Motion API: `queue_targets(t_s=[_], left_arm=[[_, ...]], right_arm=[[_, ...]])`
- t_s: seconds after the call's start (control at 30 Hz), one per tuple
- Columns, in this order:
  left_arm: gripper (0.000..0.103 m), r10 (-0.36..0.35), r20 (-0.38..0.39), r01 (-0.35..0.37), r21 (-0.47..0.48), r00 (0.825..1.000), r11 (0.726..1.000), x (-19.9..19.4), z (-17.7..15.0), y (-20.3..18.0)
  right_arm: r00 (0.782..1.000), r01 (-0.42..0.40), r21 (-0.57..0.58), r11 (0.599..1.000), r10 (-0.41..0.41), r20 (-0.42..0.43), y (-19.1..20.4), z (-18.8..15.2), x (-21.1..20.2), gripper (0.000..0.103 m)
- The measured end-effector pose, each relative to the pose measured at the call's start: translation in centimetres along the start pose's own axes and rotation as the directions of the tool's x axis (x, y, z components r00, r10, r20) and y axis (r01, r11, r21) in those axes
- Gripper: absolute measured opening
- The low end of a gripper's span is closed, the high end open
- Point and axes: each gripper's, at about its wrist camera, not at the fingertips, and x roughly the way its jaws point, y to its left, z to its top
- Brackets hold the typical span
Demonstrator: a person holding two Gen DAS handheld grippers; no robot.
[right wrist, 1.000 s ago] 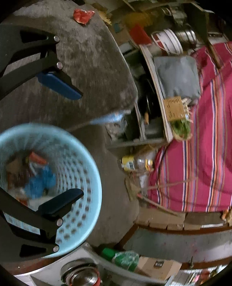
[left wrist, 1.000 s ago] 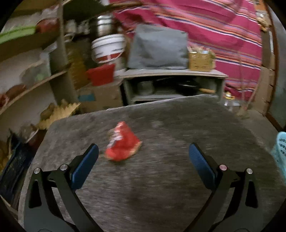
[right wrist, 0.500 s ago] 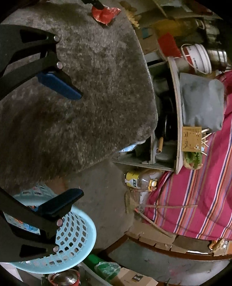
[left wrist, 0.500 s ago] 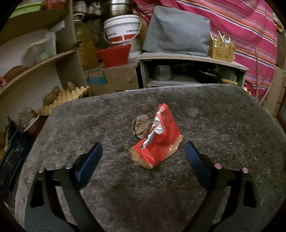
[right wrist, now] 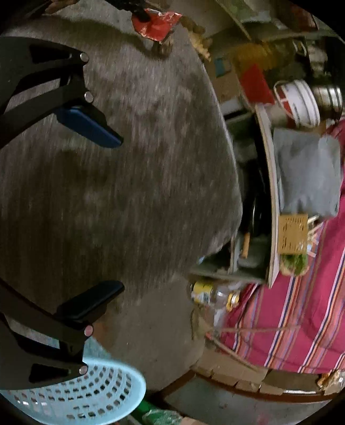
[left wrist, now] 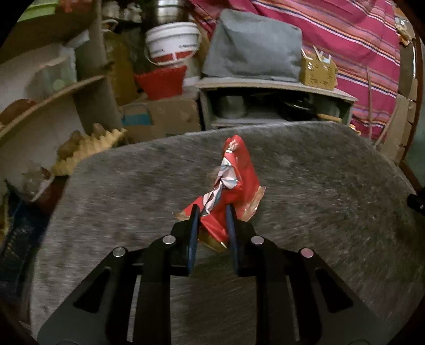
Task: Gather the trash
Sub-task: 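Grasp the red foil wrapper with the left tool while the right tool grasps the brown paper ball, then carry the red wrapper and brown paper ball over the basket and open both tools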
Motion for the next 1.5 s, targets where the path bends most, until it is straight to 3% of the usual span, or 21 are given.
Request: queue_targets(t_s=[0.17, 0.27, 0.47, 0.6, 0.83, 1.07, 1.13, 1.2, 1.23, 1.3, 1.5], left_arm=[[0.019, 0.108, 0.020, -0.108, -0.013, 0.994, 0.994, -1.9, -0.5, 5.7], [0.019, 0.125, 0.009, -0.124, -0.064, 0.992, 0.990, -2.1, -0.8, 9.7], [0.019, 0.181, -0.009, -0.180, -0.155, 0.983, 0.971, -1.5, -1.3, 16.5], [0.019, 0.234, -0.017, -0.233, -0.156, 0.972, 0.960, -0.8, -1.1, 18.8], [0.019, 0.229, -0.049, -0.234, -0.239, 0.972, 0.942, 0.4, -1.1, 22.1], [0.019, 0.209, -0.062, -0.218, -0.316, 0.976, 0.923, 0.6, -1.3, 23.7], [0.019, 0.209, -0.063, -0.218, -0.319, 0.976, 0.922, 0.5, -1.2, 23.6], [0.019, 0.210, -0.060, -0.218, -0.310, 0.976, 0.925, 0.5, -1.2, 23.4], [0.019, 0.211, -0.058, -0.219, -0.305, 0.976, 0.927, 0.4, -1.1, 23.3], [0.019, 0.214, -0.057, -0.221, -0.296, 0.975, 0.929, 0.2, -0.9, 23.0], [0.019, 0.200, -0.034, -0.201, -0.270, 0.979, 0.941, -1.4, 0.0, 21.1]], right_arm=[[0.998, -0.046, -0.055, 0.997, 0.048, 0.033, 5.7, -0.7, -0.5, 0.098], [0.999, -0.020, -0.109, 0.994, 0.024, 0.036, 8.9, -0.9, -0.3, 0.098], [0.997, -0.051, -0.174, 0.984, 0.060, 0.052, 14.8, 1.0, 0.2, 0.098], [0.994, -0.090, -0.216, 0.972, 0.100, 0.033, 19.0, 2.1, 1.7, 0.098], [0.994, -0.111, -0.313, 0.943, 0.108, -0.025, 25.8, 2.0, 5.4, 0.097], [0.992, -0.129, -0.335, 0.933, 0.117, -0.054, 27.8, 2.2, 7.5, 0.096], [0.991, -0.133, -0.359, 0.924, 0.119, -0.062, 28.4, 2.1, 7.9, 0.086], [0.985, -0.169, -0.378, 0.910, 0.142, -0.100, 28.9, 1.8, 8.4, 0.054], [0.979, -0.200, -0.373, 0.906, 0.166, -0.121, 29.0, 1.7, 8.6, 0.049], [0.977, -0.211, -0.382, 0.900, 0.181, -0.115, 28.8, 1.6, 8.2, 0.043], [0.978, -0.208, -0.370, 0.906, 0.201, -0.058, 25.9, 2.3, 4.9, 0.042]])
